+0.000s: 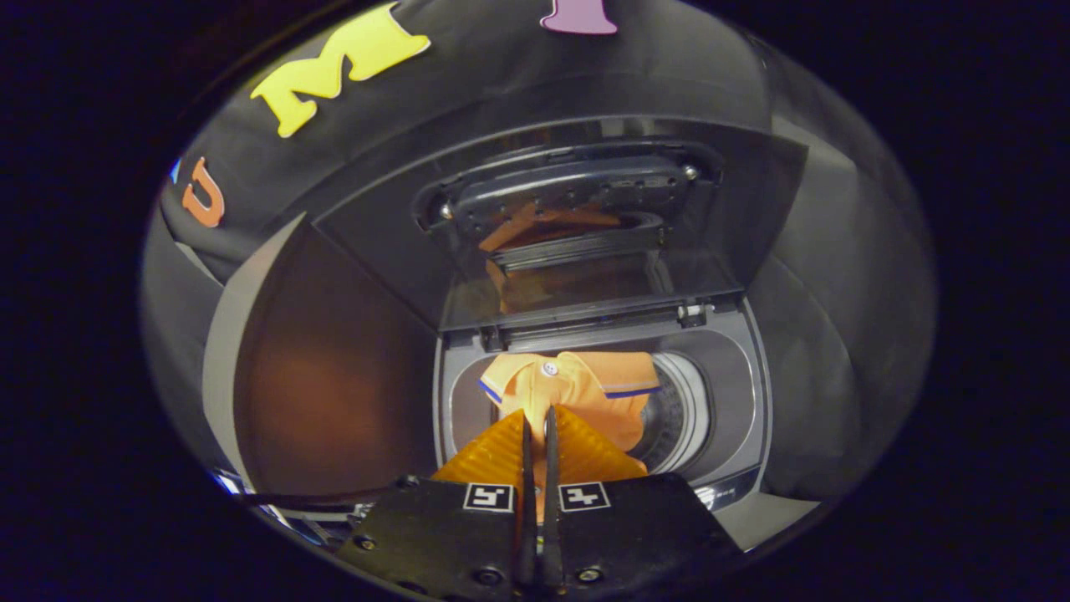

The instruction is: Put the clothes into the washing machine and then close the washing machine lid.

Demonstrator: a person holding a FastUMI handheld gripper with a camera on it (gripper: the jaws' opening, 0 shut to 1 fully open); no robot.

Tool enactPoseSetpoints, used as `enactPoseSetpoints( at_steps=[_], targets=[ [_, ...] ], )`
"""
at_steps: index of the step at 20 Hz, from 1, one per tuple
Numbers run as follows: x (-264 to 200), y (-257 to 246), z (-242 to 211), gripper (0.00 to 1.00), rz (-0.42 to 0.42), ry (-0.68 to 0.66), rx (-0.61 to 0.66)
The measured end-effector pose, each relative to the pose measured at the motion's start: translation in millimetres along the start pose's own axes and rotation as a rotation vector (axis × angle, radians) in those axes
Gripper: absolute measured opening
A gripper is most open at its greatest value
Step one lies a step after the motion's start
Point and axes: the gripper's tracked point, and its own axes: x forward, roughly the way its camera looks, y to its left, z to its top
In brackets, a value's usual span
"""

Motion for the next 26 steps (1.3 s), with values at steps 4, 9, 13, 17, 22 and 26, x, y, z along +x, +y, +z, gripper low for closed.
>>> enactPoseSetpoints(
  at_steps=[4, 9, 13, 17, 22, 26],
  targets=[
    [12.1, 2.9, -3.9, 0.16, -0.015, 0.002, -0.031],
    [-32.6, 28.6, 28.8, 0.71, -0.008, -0.138, -0.198],
    [-89.4, 56.8, 89.4, 0.7, -0.03, -0.349, -0.346],
    [-117.5, 67.0, 138.9, 0.8, -0.062, -0.447, -0.357],
    [-98.6, 56.9, 182.1, 0.81, -0.04, -0.425, -0.281],
    [-76.0, 44.4, 225.7, 0.82, -0.072, -0.462, -0.255]
  ],
)
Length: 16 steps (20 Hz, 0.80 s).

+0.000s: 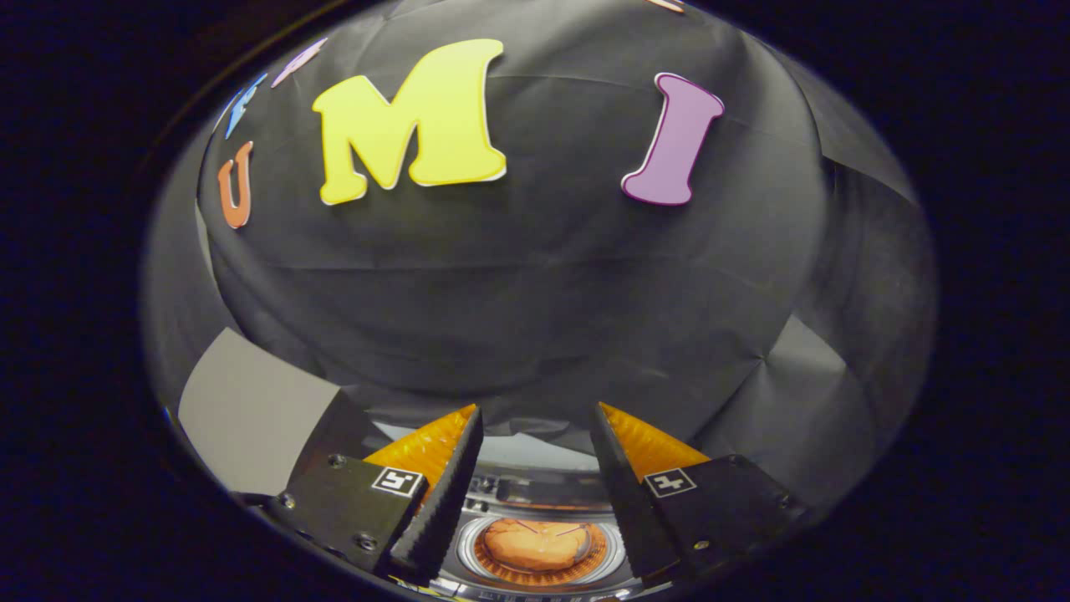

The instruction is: Put the clothes into the washing machine and then close the washing machine lid.

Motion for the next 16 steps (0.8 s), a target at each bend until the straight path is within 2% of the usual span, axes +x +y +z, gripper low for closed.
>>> enactPoseSetpoints(
  at_steps=[2, 4, 6, 10, 16],
  targets=[
    [16.0, -6.4, 3.4, 0.83, -0.026, -0.011, -0.003],
    [30.3, -6.3, -0.3, 1.0, -0.024, 0.018, 0.003],
    [43.9, -0.9, -10.2, 0.99, 0.007, 0.04, 0.027],
    [55.6, -1.2, -38.4, 0.99, -0.013, 0.097, 0.018],
    [36.4, -1.0, -61.3, 1.0, -0.006, 0.072, 0.062]
  ],
)
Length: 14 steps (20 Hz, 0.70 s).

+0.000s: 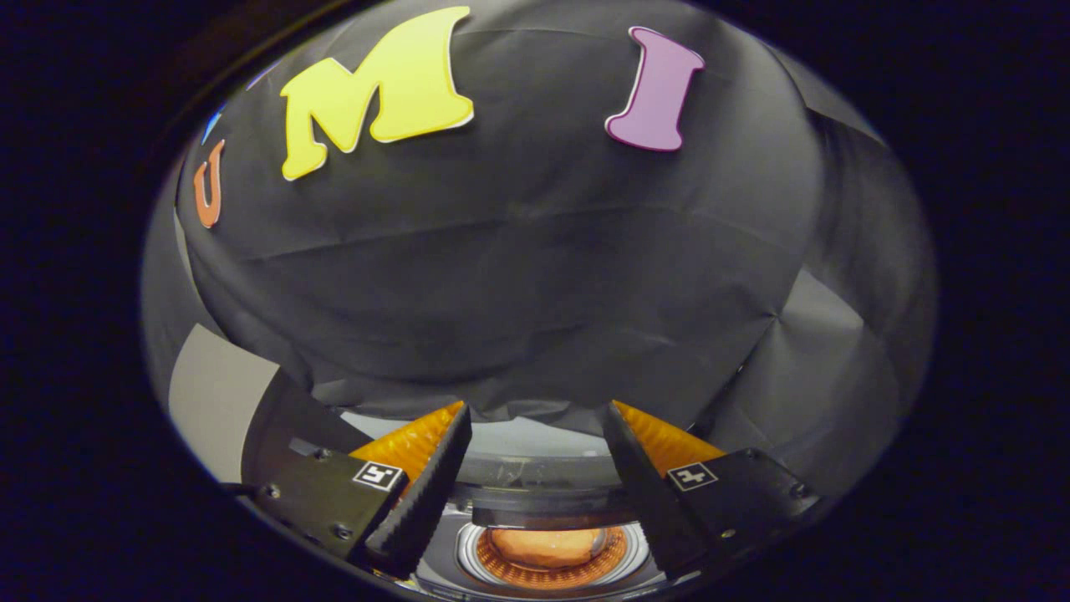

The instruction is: Put the clothes into the washing machine and then close the washing machine lid.

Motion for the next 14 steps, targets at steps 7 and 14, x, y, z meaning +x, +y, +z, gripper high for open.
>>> enactPoseSetpoints(
  at_steps=[7, 14],
  targets=[
    [-25.4, -1.1, -23.5, 1.0, -0.018, -0.013, 0.009],
    [-52.0, -1.4, -56.6, 1.0, -0.068, -0.004, 0.02]
  ],
)
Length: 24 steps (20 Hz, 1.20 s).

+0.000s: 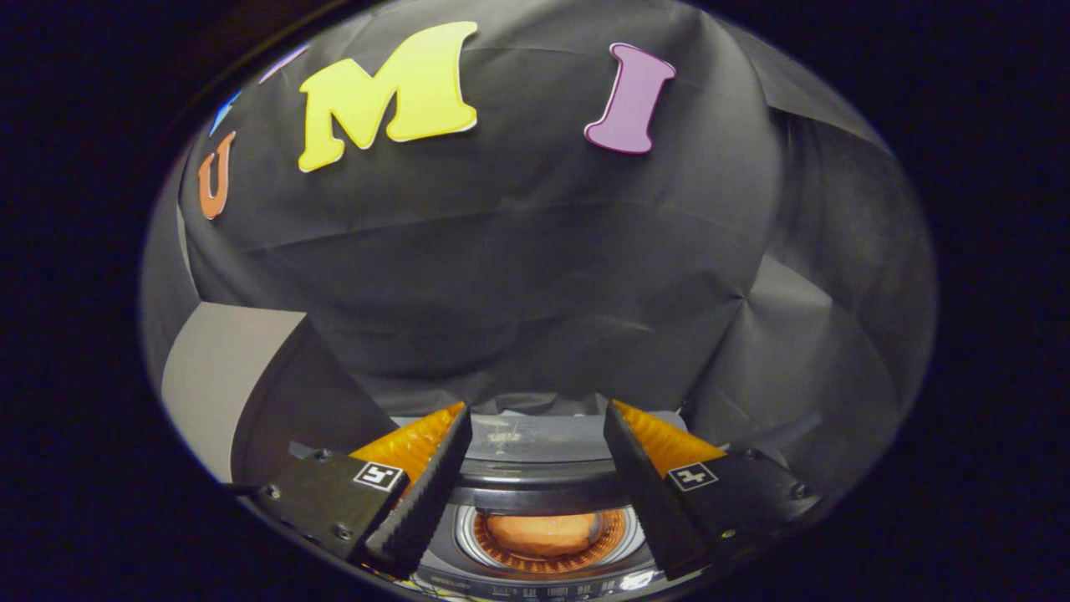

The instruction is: Put the clothes into the washing machine and then close the washing machine lid.

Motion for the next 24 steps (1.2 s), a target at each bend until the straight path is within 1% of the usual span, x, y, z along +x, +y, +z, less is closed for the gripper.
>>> enactPoseSetpoints(
  at_steps=[4, 8, 13, 15, 17, 19, 24],
  targets=[
    [-7.4, -0.7, -15.5, 1.0, -0.007, 0.014, 0.003],
    [-17.6, -1.8, -42.5, 1.0, -0.013, 0.034, 0.014],
    [-22.9, -7.7, -101.0, 0.99, -0.009, 0.139, 0.066],
    [-20.0, -14.3, -125.2, 1.0, -0.022, 0.169, 0.033],
    [-24.4, -14.4, -143.0, 0.99, -0.023, 0.185, 0.031],
    [-29.7, -17.3, -152.4, 0.99, -0.027, 0.197, 0.05],
    [-33.9, -19.7, -154.7, 0.99, -0.054, 0.197, 0.059]
  ],
)
